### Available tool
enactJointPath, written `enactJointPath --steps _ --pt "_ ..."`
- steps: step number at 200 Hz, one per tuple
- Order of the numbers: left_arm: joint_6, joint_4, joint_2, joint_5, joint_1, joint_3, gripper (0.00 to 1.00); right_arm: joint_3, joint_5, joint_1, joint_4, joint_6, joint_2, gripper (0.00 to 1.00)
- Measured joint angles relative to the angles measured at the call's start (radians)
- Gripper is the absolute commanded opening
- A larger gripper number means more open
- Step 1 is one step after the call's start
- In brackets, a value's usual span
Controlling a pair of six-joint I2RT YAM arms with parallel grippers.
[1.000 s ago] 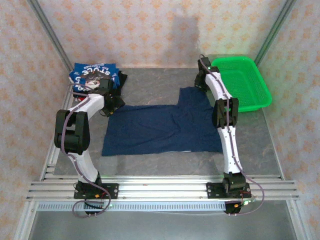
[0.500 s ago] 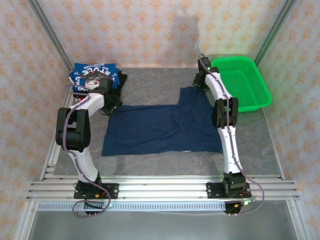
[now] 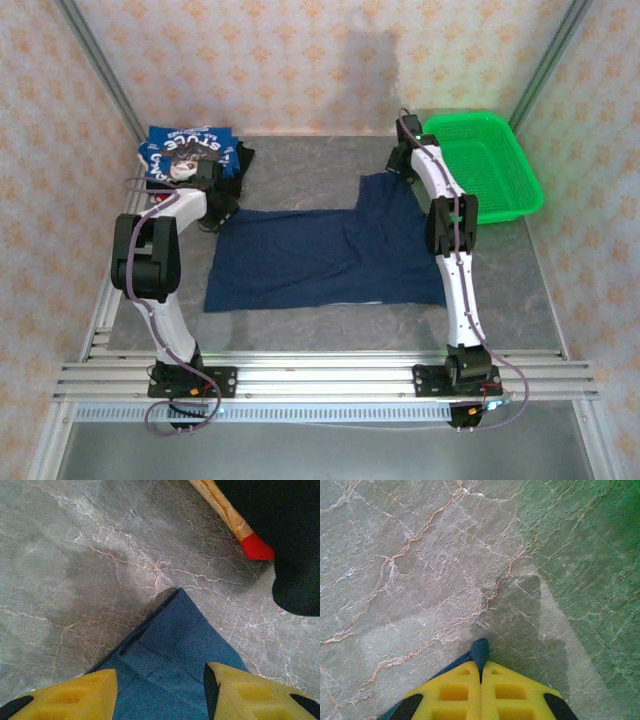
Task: Fold and stack the t-shirts
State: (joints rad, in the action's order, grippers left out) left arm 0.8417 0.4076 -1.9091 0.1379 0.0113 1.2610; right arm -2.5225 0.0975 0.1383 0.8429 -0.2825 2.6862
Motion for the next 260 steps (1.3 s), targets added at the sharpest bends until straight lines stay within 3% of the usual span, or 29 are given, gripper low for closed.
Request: enactJointPath --steps 95,184,260 --pt "0.033 -0.019 -0.065 -0.017 0.000 0.035 0.29 0.053 0.006 0.000 -0.014 0.018 -0.031 0.02" --pt "0.029 -0.006 -0.072 -0.017 0.000 0.056 0.35 0.063 0.007 0.000 -0.013 0.023 -0.037 0.02" --pt "0.029 0.022 -0.078 -0.015 0.000 0.114 0.32 0.069 0.007 0.000 -0.014 0.027 -0.040 0.01"
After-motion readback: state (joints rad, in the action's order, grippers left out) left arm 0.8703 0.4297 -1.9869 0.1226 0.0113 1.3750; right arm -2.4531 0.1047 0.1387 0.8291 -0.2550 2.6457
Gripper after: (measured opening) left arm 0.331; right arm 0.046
